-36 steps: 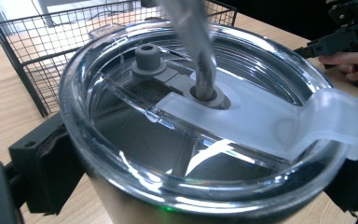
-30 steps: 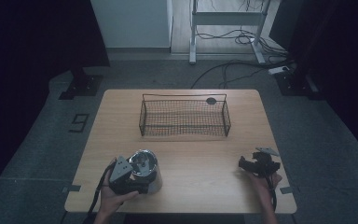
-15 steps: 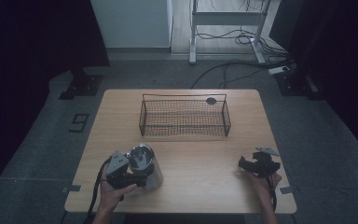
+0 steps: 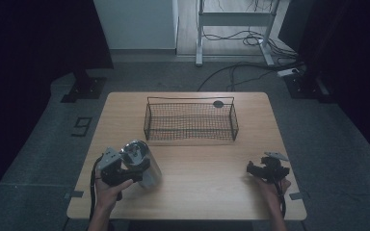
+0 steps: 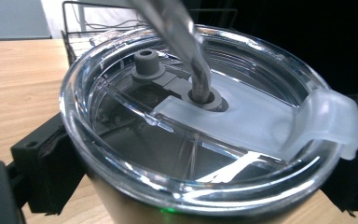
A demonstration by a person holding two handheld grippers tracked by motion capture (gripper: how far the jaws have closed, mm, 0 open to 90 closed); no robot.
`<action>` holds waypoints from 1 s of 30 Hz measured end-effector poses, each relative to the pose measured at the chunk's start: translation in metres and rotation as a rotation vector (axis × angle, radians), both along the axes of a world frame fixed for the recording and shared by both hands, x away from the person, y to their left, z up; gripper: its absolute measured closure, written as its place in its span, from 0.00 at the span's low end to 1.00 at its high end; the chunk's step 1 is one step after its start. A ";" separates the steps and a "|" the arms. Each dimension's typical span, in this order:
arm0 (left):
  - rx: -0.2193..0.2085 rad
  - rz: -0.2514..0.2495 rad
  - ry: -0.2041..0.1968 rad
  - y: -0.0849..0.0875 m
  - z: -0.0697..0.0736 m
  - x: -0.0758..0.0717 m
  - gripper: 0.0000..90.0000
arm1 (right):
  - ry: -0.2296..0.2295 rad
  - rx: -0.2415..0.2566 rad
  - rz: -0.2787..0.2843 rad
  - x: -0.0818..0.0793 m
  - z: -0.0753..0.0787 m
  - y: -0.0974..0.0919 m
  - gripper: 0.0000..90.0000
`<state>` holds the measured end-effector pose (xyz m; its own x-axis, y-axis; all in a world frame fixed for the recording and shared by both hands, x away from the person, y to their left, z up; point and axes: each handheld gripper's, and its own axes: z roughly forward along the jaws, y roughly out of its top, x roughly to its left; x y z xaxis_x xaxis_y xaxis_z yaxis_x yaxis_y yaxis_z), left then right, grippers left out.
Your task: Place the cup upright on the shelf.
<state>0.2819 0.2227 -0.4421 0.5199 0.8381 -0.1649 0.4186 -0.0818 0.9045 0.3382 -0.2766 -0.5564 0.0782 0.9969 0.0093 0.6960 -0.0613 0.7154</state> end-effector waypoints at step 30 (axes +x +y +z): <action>0.095 0.004 -0.071 -0.036 0.059 0.034 0.05 | -0.001 -0.002 -0.003 0.000 0.000 0.000 0.01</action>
<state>0.3158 0.1866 -0.3827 0.5239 0.8505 -0.0473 0.3539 -0.1668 0.9203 0.3379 -0.2768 -0.5562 0.0807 0.9967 0.0079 0.6954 -0.0620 0.7160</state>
